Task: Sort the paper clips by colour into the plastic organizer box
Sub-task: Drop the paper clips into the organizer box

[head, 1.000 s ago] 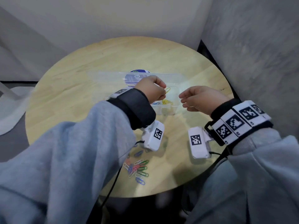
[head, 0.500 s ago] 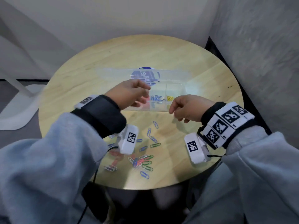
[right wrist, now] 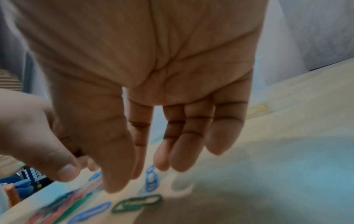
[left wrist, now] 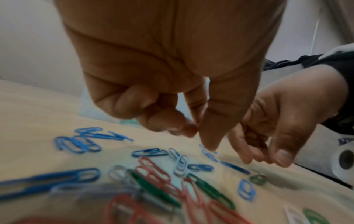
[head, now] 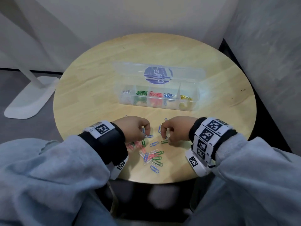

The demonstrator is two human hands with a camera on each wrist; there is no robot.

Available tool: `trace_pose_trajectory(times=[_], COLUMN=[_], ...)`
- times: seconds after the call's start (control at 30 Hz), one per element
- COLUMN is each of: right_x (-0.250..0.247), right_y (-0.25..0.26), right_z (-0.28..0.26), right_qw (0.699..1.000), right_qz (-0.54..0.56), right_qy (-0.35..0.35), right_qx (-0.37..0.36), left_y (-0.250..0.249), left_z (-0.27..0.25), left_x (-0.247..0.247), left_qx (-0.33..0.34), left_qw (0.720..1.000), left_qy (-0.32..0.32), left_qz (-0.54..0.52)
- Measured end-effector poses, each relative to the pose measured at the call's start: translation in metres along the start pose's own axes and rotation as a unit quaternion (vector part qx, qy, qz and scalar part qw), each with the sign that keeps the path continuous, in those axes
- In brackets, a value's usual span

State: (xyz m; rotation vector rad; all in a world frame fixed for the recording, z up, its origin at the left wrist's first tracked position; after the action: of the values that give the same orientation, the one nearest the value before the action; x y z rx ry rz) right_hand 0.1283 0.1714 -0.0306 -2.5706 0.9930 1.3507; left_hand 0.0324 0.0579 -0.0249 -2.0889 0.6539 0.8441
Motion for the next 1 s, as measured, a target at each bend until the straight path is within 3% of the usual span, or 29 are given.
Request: trace_pose_trajectory(times=[0.27, 0.6, 0.7, 0.83, 0.93, 1.0], right_x=[0.009, 0.013, 0.01, -0.007, -0.021, -0.027], right_y=[0.004, 0.006, 0.002, -0.009, -0.018, -0.025], right_z=[0.003, 0.004, 0.001, -0.006, -0.012, -0.015], right_qw=[1.0, 0.998, 0.998, 0.992, 0.948, 0.912], right_qz=[-0.013, -0.053, -0.05, 0.118, 0.313, 0.405], right_qy=[-0.02, -0.028, -0.027, -0.04, -0.055, -0.059], right_qx=[-0.013, -0.008, 0.012, 0.016, 0.004, -0.003], left_y=[0.001, 0.003, 0.003, 0.002, 0.004, 0.003], left_z=[0.005, 0.009, 0.008, 0.004, -0.002, -0.012], left_x=[0.011, 0.011, 0.011, 0.007, -0.013, -0.033], left_qx=[-0.006, -0.01, -0.014, -0.008, 0.028, 0.052], left_qw=[0.994, 0.985, 0.989, 0.998, 0.996, 0.97], left_qy=[0.028, 0.028, 0.035, 0.021, 0.009, -0.017], left_qz=[0.109, 0.168, 0.141, 0.058, -0.086, -0.237])
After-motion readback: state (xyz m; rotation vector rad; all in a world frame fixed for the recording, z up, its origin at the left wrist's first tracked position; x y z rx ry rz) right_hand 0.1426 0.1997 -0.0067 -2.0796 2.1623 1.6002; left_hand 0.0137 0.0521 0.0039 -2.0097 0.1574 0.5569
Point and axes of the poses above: each hand's wrist, its own z-axis towards the middle knuckle, its own x-axis out of the palm, y = z × x, the point moved 4 cm from there along z, towards the middle knuckle, and after that the axes turned 5 degrees about x, right-handed, at the moved point
